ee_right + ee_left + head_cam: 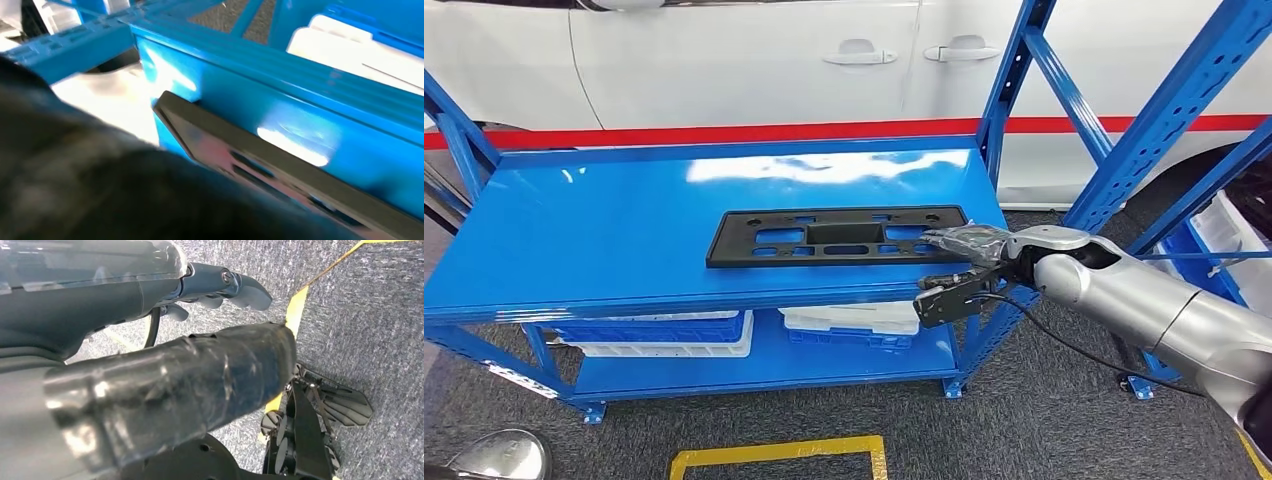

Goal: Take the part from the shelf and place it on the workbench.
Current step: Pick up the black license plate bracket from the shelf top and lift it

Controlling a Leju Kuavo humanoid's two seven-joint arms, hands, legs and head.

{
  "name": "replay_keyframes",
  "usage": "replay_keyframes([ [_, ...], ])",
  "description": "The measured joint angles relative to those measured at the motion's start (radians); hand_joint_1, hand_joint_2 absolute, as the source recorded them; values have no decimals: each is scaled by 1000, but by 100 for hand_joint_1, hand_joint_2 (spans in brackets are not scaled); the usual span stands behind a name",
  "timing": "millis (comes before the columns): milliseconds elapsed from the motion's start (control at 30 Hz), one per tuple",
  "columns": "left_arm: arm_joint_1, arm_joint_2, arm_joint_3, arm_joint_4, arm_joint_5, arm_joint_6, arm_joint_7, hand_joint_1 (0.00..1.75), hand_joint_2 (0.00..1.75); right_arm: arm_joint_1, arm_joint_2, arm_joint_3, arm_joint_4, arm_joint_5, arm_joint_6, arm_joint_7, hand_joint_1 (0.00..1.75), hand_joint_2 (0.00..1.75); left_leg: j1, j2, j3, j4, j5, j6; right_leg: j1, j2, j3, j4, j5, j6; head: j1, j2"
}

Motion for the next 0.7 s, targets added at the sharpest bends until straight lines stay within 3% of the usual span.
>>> replay_keyframes([
  [133,-1,0,0,0,-3,0,0,0,0,-2,-3,0,-5,0,0,2,0,0,1,0,-5,11,-12,-21,1,0,5,-17,4,-23,0,0],
  [200,-1,0,0,0,-5,-1,0,0,0,-4,-3,0,-11,12,-9,0,0,0,2,0,-40,89,-61,-27,-4,-3,9,-24,7,-35,-1,0],
  [267,0,0,0,0,-5,0,0,0,0,-5,-1,2,-19,35,-25,-3,0,0,2,0,-101,221,-121,-31,-2,-5,9,-23,7,-42,-1,0],
  [300,1,0,0,0,-5,0,0,0,0,-5,2,3,-24,44,-31,-4,0,0,2,0,-123,267,-132,-33,-1,-5,9,-21,6,-43,-1,0],
  [333,2,0,0,0,-5,0,1,0,0,-5,5,4,-29,50,-34,-5,0,0,2,1,-128,280,-125,-34,-1,-4,9,-19,5,-43,-1,0],
  [367,2,0,0,0,-5,0,1,0,0,-6,10,5,-36,54,-34,-5,0,0,3,1,-115,252,-100,-34,-1,-3,9,-17,3,-43,-1,0],
  [433,1,0,0,0,-6,0,1,0,0,-14,19,5,-49,58,-29,-4,0,0,3,1,-55,125,-36,-29,0,-1,9,-9,-2,-39,-1,0],
  [500,-1,0,0,0,-8,-1,1,0,0,-28,29,5,-59,62,-17,3,0,0,1,0,-11,31,-10,-22,4,-1,4,0,-8,-29,-1,0],
  [633,-2,0,0,0,-8,-3,0,0,0,-51,51,6,-70,66,4,13,0,0,1,0,-1,5,-4,-3,3,-1,-2,7,-14,-10,0,0],
  [700,-2,0,0,0,-9,-4,0,0,0,-60,57,6,-75,67,8,16,0,0,5,1,1,-4,2,8,0,-1,-29,70,-55,0,0,0],
])
